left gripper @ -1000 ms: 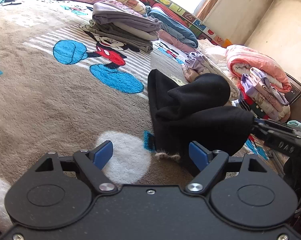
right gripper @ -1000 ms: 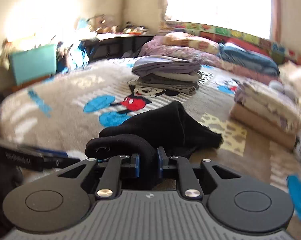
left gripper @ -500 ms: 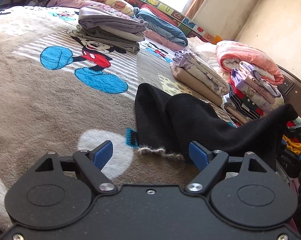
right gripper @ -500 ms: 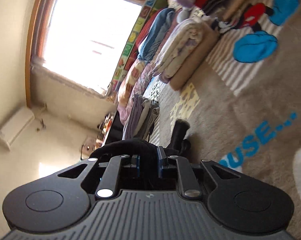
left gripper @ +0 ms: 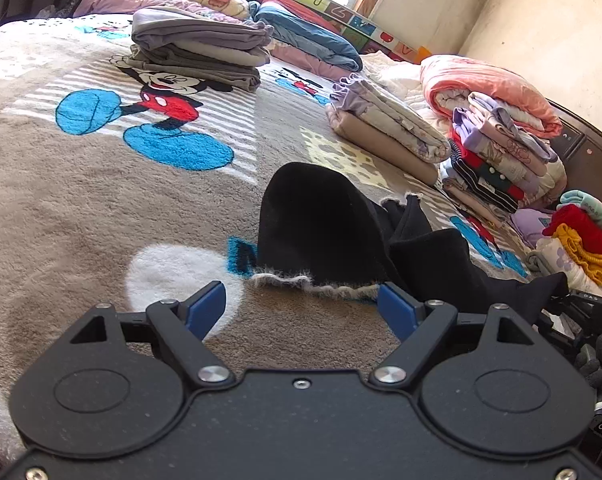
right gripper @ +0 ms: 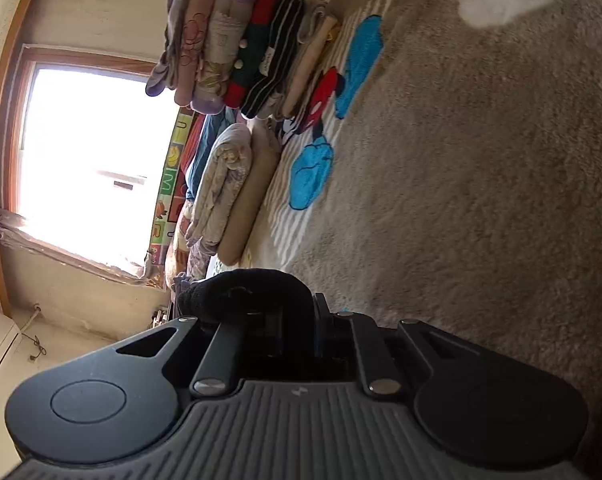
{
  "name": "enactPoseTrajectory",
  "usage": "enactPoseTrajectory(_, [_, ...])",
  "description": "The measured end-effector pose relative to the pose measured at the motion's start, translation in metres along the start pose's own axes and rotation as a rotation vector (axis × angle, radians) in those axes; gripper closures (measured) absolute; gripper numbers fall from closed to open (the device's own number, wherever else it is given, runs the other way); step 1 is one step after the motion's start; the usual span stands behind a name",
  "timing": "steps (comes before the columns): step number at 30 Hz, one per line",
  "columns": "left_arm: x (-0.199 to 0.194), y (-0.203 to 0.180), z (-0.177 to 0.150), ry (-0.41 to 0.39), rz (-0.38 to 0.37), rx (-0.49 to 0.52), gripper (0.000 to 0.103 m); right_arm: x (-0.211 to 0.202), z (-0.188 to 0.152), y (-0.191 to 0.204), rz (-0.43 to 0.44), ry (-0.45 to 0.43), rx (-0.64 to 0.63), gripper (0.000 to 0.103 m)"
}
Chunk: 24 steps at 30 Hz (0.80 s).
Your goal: Fold clothes
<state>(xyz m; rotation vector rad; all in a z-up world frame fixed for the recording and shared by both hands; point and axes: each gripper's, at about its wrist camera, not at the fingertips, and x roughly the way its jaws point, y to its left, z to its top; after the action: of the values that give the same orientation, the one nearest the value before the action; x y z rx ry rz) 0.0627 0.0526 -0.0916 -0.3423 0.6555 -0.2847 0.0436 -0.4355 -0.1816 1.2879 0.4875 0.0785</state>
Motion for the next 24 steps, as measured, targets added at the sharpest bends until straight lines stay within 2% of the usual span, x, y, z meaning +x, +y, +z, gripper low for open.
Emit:
enactPoseTrajectory(5, [0.006, -0.001, -0.001, 0.02, 0.008, -0.004, 0.019, 0.0, -0.003, -0.009, 0.036, 0.013, -0.064, 0.089])
enactPoseTrajectory(9, [0.013, 0.008, 0.012, 0.015, 0.059, -0.046, 0.019, 0.002, -0.002, -0.007, 0.04, 0.019, -0.101, 0.089])
enactPoseTrajectory(12, [0.024, 0.01, 0.019, 0.038, 0.106, 0.001, 0.023, 0.004, -0.002, -0.005, 0.039, 0.025, -0.126, 0.089])
enactPoseTrajectory(19, [0.054, 0.007, 0.033, 0.083, 0.098, 0.085, 0.031, 0.01, -0.004, 0.002, 0.023, 0.042, -0.219, 0.087])
enactPoseTrajectory(21, [0.064, 0.005, 0.038, 0.091, 0.107, 0.112, 0.038, 0.014, -0.003, 0.003, 0.029, 0.053, -0.23, 0.087])
enactPoseTrajectory(22, [0.068, 0.004, 0.041, 0.095, 0.111, 0.125, 0.05, 0.015, -0.002, 0.004, 0.035, 0.058, -0.233, 0.087])
enactPoseTrajectory(23, [0.072, 0.003, 0.044, 0.102, 0.113, 0.138, 0.068, 0.016, 0.0, 0.004, 0.036, 0.062, -0.237, 0.087])
enactPoseTrajectory(24, [0.076, 0.003, 0.048, 0.109, 0.115, 0.15, 0.081, 0.018, 0.001, 0.005, 0.036, 0.063, -0.239, 0.088])
